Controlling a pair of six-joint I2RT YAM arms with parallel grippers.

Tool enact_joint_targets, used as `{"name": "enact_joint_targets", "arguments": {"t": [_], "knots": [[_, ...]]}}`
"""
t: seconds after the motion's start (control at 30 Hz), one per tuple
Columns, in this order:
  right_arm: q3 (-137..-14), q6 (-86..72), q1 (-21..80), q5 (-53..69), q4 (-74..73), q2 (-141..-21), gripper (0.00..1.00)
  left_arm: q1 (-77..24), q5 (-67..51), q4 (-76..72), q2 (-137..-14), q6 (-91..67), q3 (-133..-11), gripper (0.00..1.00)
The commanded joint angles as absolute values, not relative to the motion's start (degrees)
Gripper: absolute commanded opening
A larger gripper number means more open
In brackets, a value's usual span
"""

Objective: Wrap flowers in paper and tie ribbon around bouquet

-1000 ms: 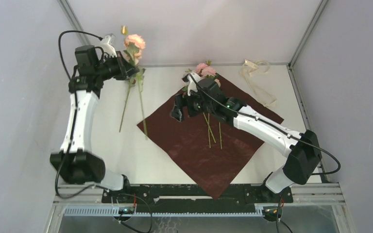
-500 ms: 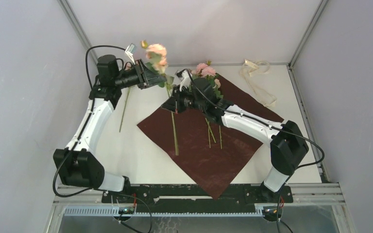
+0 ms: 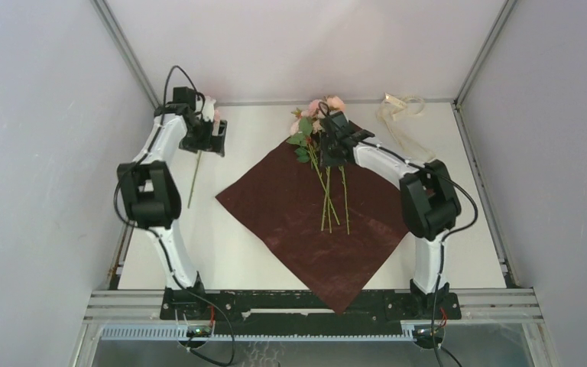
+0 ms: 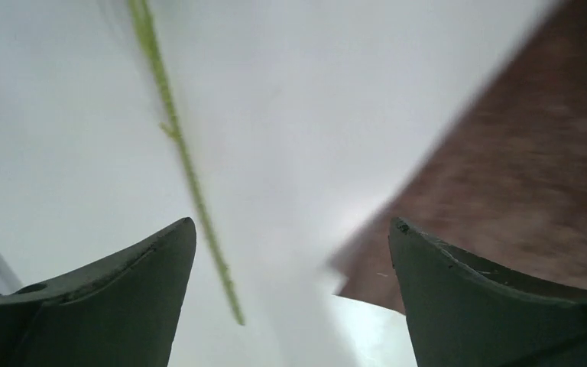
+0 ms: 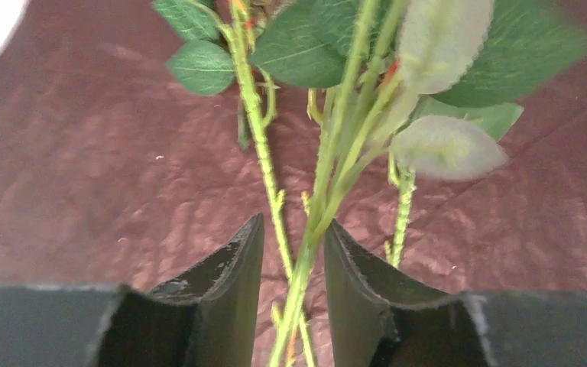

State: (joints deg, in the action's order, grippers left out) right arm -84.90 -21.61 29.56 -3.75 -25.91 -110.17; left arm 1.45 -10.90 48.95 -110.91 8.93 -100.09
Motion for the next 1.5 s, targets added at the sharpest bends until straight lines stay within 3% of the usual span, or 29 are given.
{"name": "enact_joint_targets", "arguments": {"t": [0.0, 0.2, 0.23, 0.3, 0.37, 0.43, 0.53, 0.57, 0.6, 0.73, 0.97, 1.2, 1.47], "knots": [[-93.7, -16.2, 28.9, -12.6, -34.7, -115.1, 0.48, 3.4, 5.2, 53.7, -120.1, 18.4, -109.0, 1.0], [-91.6, -16.5, 28.8, -12.9, -35.9, -112.6, 0.55, 5.1, 10.8, 61.9, -138.0, 19.7, -128.9, 0.99], [-90.3, -16.3, 29.1, -12.8, -35.2, -111.3, 0.55, 5.4, 10.7, 63.1, -140.2, 19.9, -131.0, 0.92], [-88.3, -16.2, 29.7, -12.9, -34.8, -109.3, 0.55, 5.6, 10.5, 63.7, -142.9, 19.8, -133.8, 0.66], [-86.8, -16.3, 29.9, -13.1, -34.9, -107.6, 0.55, 5.5, 8.9, 63.8, -143.8, 20.4, -134.6, 0.51], [-85.4, -16.4, 30.2, -13.1, -34.7, -105.8, 0.55, 5.5, 6.4, 64.2, -144.3, 21.1, -134.9, 0.42], [-83.4, -16.7, 30.3, -12.9, -34.3, -103.1, 0.55, 5.4, 0.8, 68.8, -147.2, 21.8, -137.3, 0.49], [-82.8, -16.8, 30.5, -12.9, -34.2, -102.2, 0.55, 5.3, 0.5, 70.5, -148.4, 21.3, -139.4, 0.47], [-82.2, -16.9, 30.4, -12.9, -34.1, -101.4, 0.55, 5.3, -0.7, 71.4, -149.0, 20.9, -140.5, 0.42], [-80.3, -17.4, 30.0, -12.3, -34.2, -98.4, 0.56, 5.3, -2.5, 70.7, -147.1, 20.6, -136.6, 0.01], [-76.5, -25.3, 21.2, -1.6, -28.3, -96.8, 0.68, 7.4, -9.0, 64.6, -138.2, 16.9, -122.9, 0.0], [-77.3, -36.4, 10.1, 10.5, -16.3, -104.1, 0.67, 10.0, -17.9, 52.8, -121.3, 11.6, -107.2, 0.0], [-92.0, -36.0, 8.2, 11.0, -21.1, -118.0, 0.67, 10.5, -26.8, 52.0, -106.0, 9.6, -101.5, 0.0]]}}
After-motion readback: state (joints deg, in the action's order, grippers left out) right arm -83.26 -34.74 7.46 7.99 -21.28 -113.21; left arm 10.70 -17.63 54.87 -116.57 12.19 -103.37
